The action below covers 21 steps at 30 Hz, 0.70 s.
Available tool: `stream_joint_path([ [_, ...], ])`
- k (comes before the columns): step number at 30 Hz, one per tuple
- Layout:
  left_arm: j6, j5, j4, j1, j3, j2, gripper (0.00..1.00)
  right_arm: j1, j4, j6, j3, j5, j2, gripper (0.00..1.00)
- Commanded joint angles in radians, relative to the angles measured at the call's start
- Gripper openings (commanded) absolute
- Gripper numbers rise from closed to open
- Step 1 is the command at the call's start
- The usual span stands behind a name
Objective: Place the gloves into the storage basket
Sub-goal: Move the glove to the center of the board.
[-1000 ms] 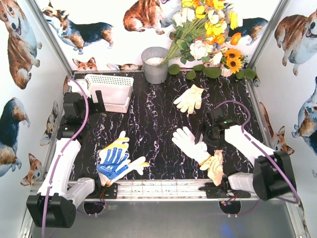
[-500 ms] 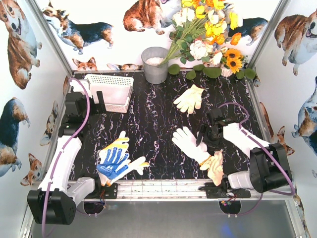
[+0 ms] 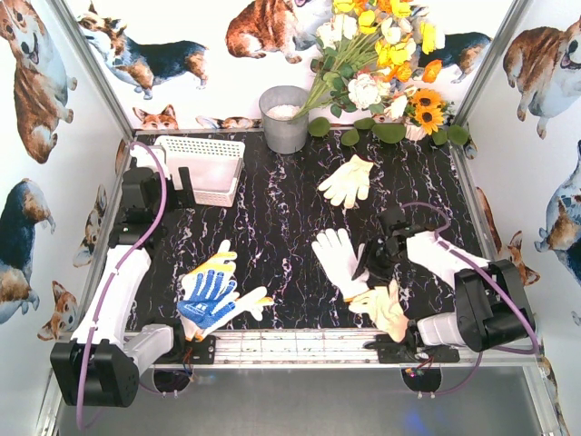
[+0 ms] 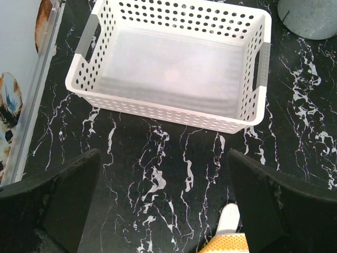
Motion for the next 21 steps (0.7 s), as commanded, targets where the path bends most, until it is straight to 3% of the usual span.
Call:
stream_joint_path([
  [1,-0.007,0.014,0.007,0.006,-0.002,0.004,1.00,0.038,0.130,0.093,-0.027,-0.110,0.008,0.41],
  [6,-0.013,0.026,0.008,0.006,0.000,0.021,1.00,0.091,0.252,0.161,-0.039,-0.129,0.064,0.24],
  [14,-0.022,0.044,0.018,0.006,-0.006,0.028,1.00,0.224,0.345,0.193,0.060,-0.112,0.208,0.08],
  [21,-0.044,0.047,0.037,0.005,-0.015,0.049,1.00,0.358,0.367,0.189,0.190,-0.096,0.332,0.03],
])
